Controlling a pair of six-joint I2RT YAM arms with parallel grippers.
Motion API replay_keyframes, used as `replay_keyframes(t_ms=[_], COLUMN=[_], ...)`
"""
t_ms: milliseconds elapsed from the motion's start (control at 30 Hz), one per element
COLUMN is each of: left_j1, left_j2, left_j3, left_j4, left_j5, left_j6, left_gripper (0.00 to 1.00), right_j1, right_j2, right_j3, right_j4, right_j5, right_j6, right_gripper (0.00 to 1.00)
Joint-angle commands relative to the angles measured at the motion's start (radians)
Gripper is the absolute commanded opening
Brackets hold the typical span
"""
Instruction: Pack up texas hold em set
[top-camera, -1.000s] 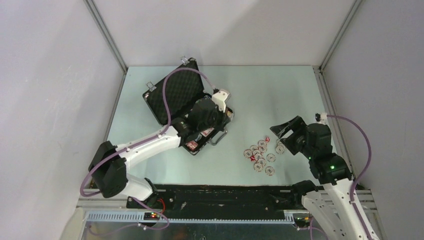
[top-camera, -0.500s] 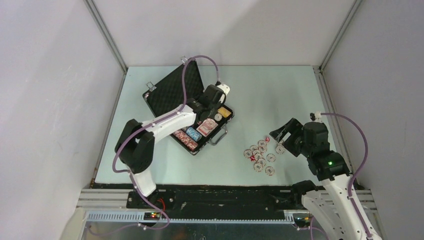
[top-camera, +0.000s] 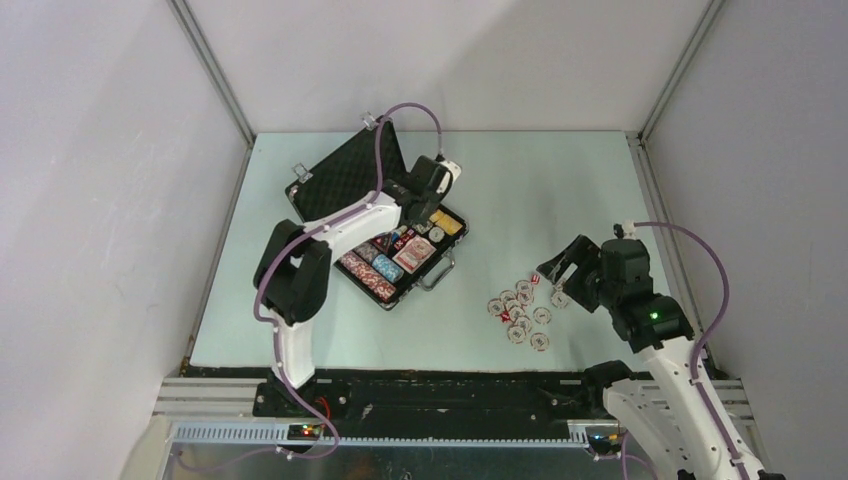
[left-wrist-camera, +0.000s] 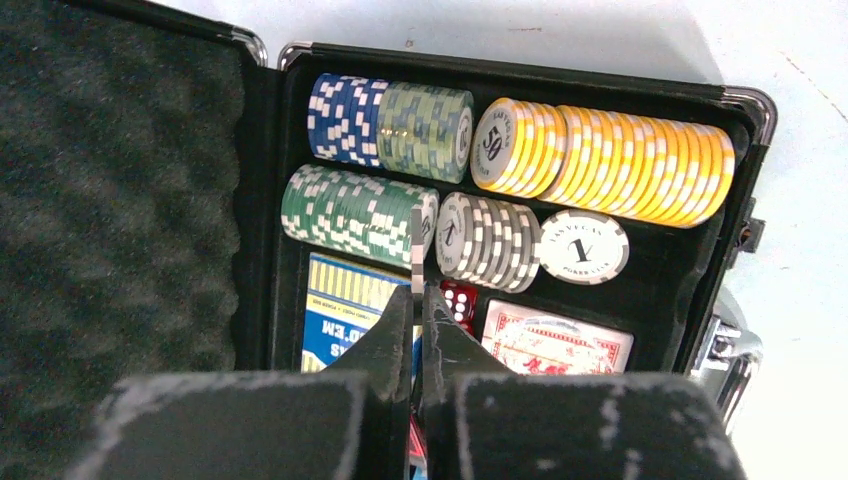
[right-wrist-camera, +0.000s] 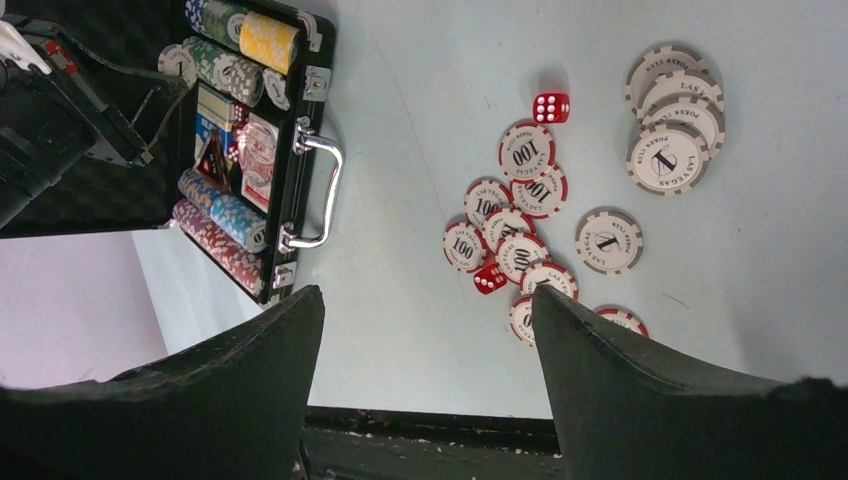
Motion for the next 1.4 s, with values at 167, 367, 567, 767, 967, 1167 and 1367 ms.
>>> replay_keyframes(t_ms=[167,367,567,767,967,1167,1367], left_j1=[0.013,0.020,0.026,0.027,0.027,0.027,0.012], left_j2=[0.084,0.114,0.114,0.093,0.062,-0.041,-0.219], left_j3=[0.093,0.109,0.102,0.078,0.063,0.001,-0.135], left_j4=[-0.052,-0.071,-0.083,-0.072,-0.055,-0.005,0.080], left_j5=[0.044,0.029,0.003,0.003,-0.006,0.025,0.077], left_j6=[0.052,0.052,0.048,0.045,0.037,-0.003,-0.099], left_gripper=[0.00,0.00,0.09,0.38,0.41,0.43,0.55], right_j1=[-0.003,-0.003,-0.004,-0.003,-0.004,-0.004,-0.004], right_j2=[0.039,0.059,0.066,0.062,0.048,0.071,0.199], right_j3=[0.035,0.035,0.035,0.032,0.022,0.022,0.023], right_j4=[0.042,0.048,0.048,0.044,0.038,-0.027,-0.097], right_j5=[0.003,0.002,0.002,0.001,0.006,0.099,0.200], right_j6=[-0.022,-0.021,-0.024,-0.026,-0.029,-0.063,-0.109], right_gripper=[0.78,0.78,0.78,0.78,0.78,0.86,1.00])
